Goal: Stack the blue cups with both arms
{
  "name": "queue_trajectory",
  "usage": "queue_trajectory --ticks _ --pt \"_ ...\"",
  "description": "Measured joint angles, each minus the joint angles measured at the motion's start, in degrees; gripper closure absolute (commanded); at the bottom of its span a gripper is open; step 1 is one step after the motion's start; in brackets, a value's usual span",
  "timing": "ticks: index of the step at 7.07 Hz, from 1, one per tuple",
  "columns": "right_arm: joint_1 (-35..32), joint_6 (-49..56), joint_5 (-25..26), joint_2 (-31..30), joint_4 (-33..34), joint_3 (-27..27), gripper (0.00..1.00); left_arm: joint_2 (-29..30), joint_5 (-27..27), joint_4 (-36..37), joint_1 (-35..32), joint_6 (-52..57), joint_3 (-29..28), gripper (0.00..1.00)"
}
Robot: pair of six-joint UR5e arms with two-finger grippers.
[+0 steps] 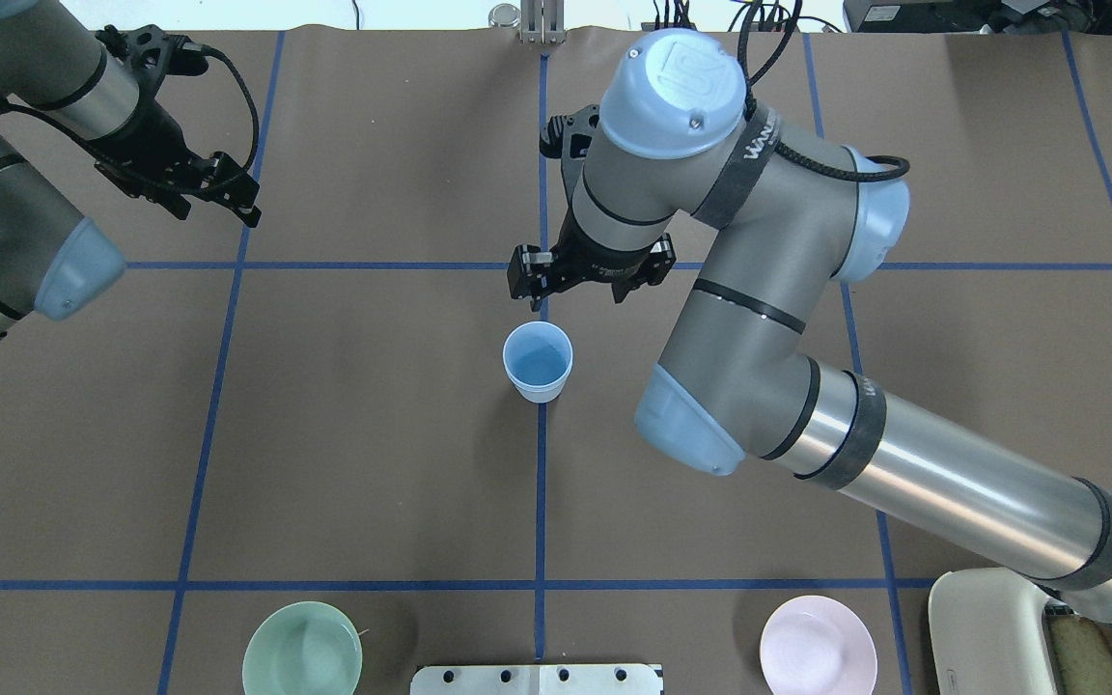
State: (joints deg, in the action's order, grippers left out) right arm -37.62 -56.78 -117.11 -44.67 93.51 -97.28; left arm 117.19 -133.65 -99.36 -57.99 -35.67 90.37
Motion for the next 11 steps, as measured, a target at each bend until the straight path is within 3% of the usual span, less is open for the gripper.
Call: queue_trajectory --ticks 3,5,8,11 --pt "-10.55 1.70 -3.35 -6.75 -1.09 -3.94 0.00 -1.13 -1.36 2.36 -4.66 6.01 0.24 0.03" --pt "-18.88 10.08 -4.58 -12.15 -1.01 -4.33 0.00 -1.90 -1.99 7.65 -8.75 14.87 0.51 0.02" --pt "-28.99 19.00 -5.54 -22.40 -0.54 -3.74 0.00 -6.74 -2.22 10.07 -14.42 26.98 0.30 0.02" --pt "-40.79 29.95 -11.45 -32.49 -0.45 -1.30 0.00 -13.61 -6.56 10.28 -22.69 38.66 -1.80 0.02"
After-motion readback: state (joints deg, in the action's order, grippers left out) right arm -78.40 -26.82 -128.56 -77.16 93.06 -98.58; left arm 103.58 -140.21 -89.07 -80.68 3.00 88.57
